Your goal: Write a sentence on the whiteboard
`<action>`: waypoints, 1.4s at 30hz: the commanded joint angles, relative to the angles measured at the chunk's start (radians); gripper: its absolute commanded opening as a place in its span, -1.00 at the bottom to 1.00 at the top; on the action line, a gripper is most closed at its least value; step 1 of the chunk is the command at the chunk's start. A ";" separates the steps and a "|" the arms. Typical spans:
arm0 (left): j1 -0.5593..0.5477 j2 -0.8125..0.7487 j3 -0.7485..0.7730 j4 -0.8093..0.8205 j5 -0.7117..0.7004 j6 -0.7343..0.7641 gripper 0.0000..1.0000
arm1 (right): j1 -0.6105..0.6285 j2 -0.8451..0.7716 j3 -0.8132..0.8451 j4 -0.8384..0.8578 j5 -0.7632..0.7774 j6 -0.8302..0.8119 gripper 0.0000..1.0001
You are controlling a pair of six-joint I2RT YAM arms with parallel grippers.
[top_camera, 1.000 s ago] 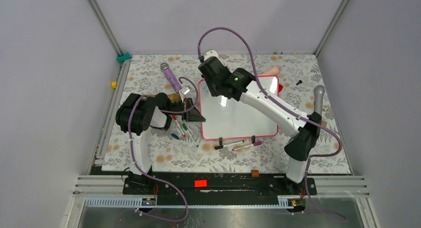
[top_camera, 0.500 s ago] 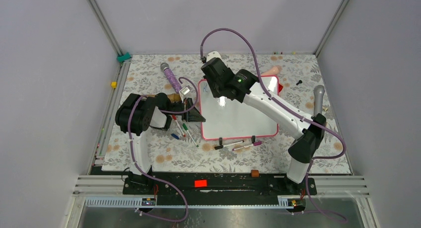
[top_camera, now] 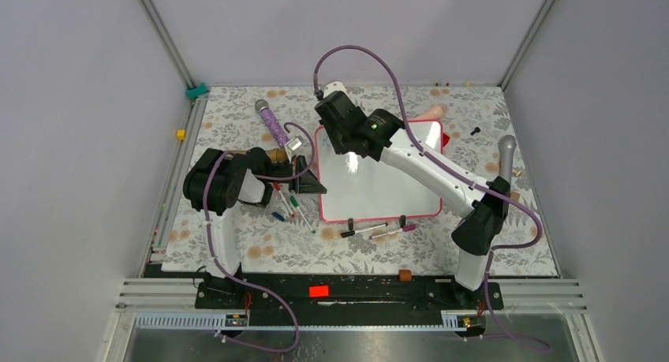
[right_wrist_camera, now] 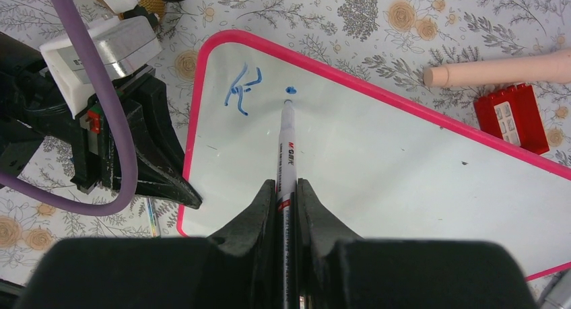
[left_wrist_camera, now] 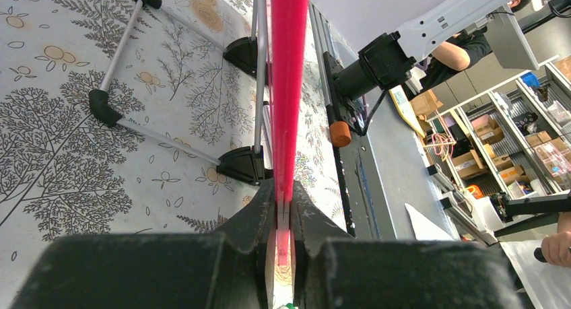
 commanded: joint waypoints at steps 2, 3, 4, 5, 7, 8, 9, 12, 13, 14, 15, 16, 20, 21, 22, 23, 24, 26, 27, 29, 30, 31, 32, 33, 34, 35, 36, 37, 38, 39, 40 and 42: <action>-0.001 -0.033 -0.010 0.014 0.065 -0.013 -1.00 | -0.006 0.006 0.040 0.021 -0.001 -0.005 -1.00; -0.001 -0.034 -0.010 0.014 0.064 -0.014 -1.00 | -0.007 0.005 0.035 0.021 -0.002 -0.004 -1.00; -0.001 -0.033 -0.010 0.014 0.065 -0.014 -1.00 | -0.007 0.002 0.029 0.021 -0.001 -0.002 -1.00; -0.001 -0.032 -0.010 0.014 0.064 -0.014 -1.00 | -0.007 -0.001 0.021 0.022 -0.002 -0.002 -1.00; -0.001 -0.032 -0.011 0.013 0.064 -0.012 -1.00 | -0.007 -0.006 0.007 0.021 -0.004 0.000 -1.00; -0.001 -0.031 -0.010 0.015 0.063 -0.012 -1.00 | -0.007 -0.010 0.001 0.022 -0.005 0.001 -1.00; -0.001 -0.031 -0.007 0.015 0.062 -0.011 -1.00 | -0.007 -0.014 -0.007 0.021 -0.008 0.002 -1.00; -0.001 -0.029 -0.007 0.015 0.061 -0.011 -1.00 | -0.007 -0.029 -0.028 0.021 -0.015 0.011 -1.00; -0.001 -0.030 -0.007 0.014 0.062 -0.011 -1.00 | -0.007 -0.032 -0.034 0.022 -0.017 0.012 -1.00; 0.000 -0.030 -0.007 0.014 0.062 -0.010 -1.00 | -0.007 -0.033 -0.041 0.022 -0.021 0.015 -1.00; -0.001 -0.029 -0.007 0.014 0.061 -0.011 -1.00 | -0.007 -0.037 -0.048 0.021 -0.025 0.017 -1.00; 0.000 -0.029 -0.006 0.014 0.060 -0.011 -1.00 | -0.007 -0.039 -0.053 0.022 -0.029 0.019 -1.00; 0.000 -0.029 -0.004 0.014 0.061 -0.010 -1.00 | -0.006 -0.051 -0.078 0.021 -0.035 0.024 -1.00; 0.000 -0.029 -0.004 0.014 0.062 -0.010 -1.00 | -0.007 -0.055 -0.081 0.021 -0.035 0.024 -1.00; 0.000 -0.028 -0.004 0.014 0.060 -0.010 -1.00 | -0.007 -0.056 -0.084 0.021 -0.035 0.025 -1.00; -0.001 -0.029 -0.004 0.014 0.060 -0.010 -1.00 | -0.007 -0.057 -0.083 0.021 -0.035 0.025 -1.00; -0.001 -0.029 -0.005 0.014 0.059 -0.010 -1.00 | -0.007 -0.055 -0.078 0.021 -0.036 0.027 -1.00; -0.001 -0.030 -0.006 0.014 0.059 -0.010 -1.00 | -0.007 -0.055 -0.060 0.021 -0.035 0.029 -1.00; 0.000 -0.032 -0.005 0.014 0.058 -0.010 -1.00 | -0.007 -0.055 -0.046 0.019 -0.036 0.027 -1.00; -0.001 -0.032 -0.006 0.013 0.059 -0.010 -1.00 | -0.007 -0.051 -0.011 0.011 -0.040 0.023 -1.00; 0.000 -0.030 -0.005 0.014 0.059 -0.011 -1.00 | -0.007 -0.054 0.000 0.012 -0.047 0.017 -1.00; -0.001 -0.030 -0.006 0.015 0.060 -0.011 -1.00 | -0.007 -0.059 0.001 0.023 -0.053 0.012 -1.00; 0.000 -0.030 -0.005 0.014 0.058 -0.012 -1.00 | -0.007 -0.068 -0.006 0.037 -0.057 0.009 -1.00; 0.000 -0.030 -0.004 0.014 0.058 -0.012 -1.00 | -0.007 -0.078 -0.020 0.052 -0.056 0.006 -1.00; 0.000 -0.031 -0.002 0.014 0.058 -0.013 -1.00 | -0.007 -0.091 -0.033 0.065 -0.052 0.007 -1.00; 0.000 -0.031 -0.001 0.014 0.059 -0.013 -1.00 | -0.007 -0.096 -0.043 0.070 -0.045 0.005 -1.00; -0.001 -0.032 0.000 0.014 0.058 -0.013 -1.00 | -0.007 -0.099 -0.048 0.072 -0.038 0.005 -1.00; -0.001 -0.033 0.001 0.014 0.058 -0.013 -1.00 | -0.007 -0.101 -0.052 0.072 -0.030 0.004 -1.00; 0.000 -0.034 0.001 0.014 0.059 -0.014 -1.00 | -0.007 -0.103 -0.058 0.072 -0.021 0.006 -1.00; 0.002 -0.034 0.000 0.014 0.058 -0.014 -1.00 | -0.008 -0.103 -0.061 0.072 -0.013 0.007 -1.00; 0.001 -0.033 0.002 0.013 0.059 -0.015 -1.00 | -0.009 -0.102 -0.065 0.072 -0.009 0.009 -1.00; 0.001 -0.024 0.007 0.013 0.064 -0.027 -1.00 | -0.012 -0.100 -0.067 0.072 -0.002 0.010 -1.00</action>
